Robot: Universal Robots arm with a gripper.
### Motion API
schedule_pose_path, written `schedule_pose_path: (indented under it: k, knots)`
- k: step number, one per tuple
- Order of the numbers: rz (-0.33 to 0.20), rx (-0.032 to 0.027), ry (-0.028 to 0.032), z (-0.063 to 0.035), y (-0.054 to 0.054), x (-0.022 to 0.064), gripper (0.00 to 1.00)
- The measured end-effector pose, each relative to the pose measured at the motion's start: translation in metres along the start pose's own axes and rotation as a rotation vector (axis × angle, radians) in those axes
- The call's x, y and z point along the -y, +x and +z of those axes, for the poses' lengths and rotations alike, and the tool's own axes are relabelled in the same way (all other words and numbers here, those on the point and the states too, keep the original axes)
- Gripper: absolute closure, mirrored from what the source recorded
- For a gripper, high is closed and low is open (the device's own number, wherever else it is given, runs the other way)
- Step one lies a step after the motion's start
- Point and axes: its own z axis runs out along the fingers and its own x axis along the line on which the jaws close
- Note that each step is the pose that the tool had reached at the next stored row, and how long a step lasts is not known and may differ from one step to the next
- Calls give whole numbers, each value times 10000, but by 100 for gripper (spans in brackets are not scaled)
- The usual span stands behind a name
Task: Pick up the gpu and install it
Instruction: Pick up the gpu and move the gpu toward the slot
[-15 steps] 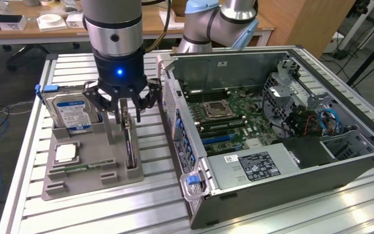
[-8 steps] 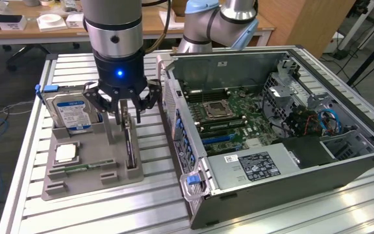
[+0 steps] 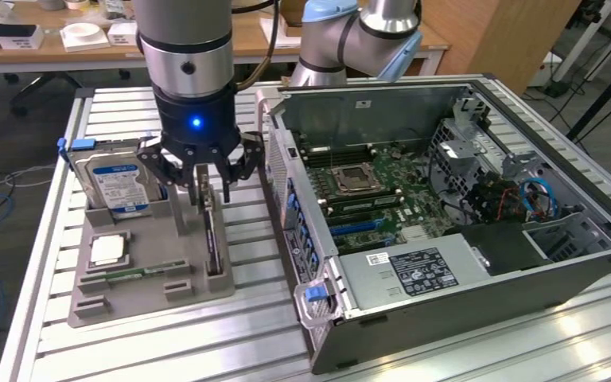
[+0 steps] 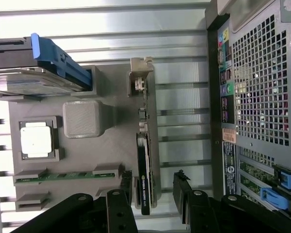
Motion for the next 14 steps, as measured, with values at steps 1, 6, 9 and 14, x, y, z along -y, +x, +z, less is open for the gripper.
schedule_pose_path:
  k: [1,6,9,14]
  knots:
    - [0,0,1,3,0,0,53]
    - [0,0,0,22,0,1,53]
    - [0,0,0,33,0,2,53]
    - [-1,-1,0,52,0,3,53]
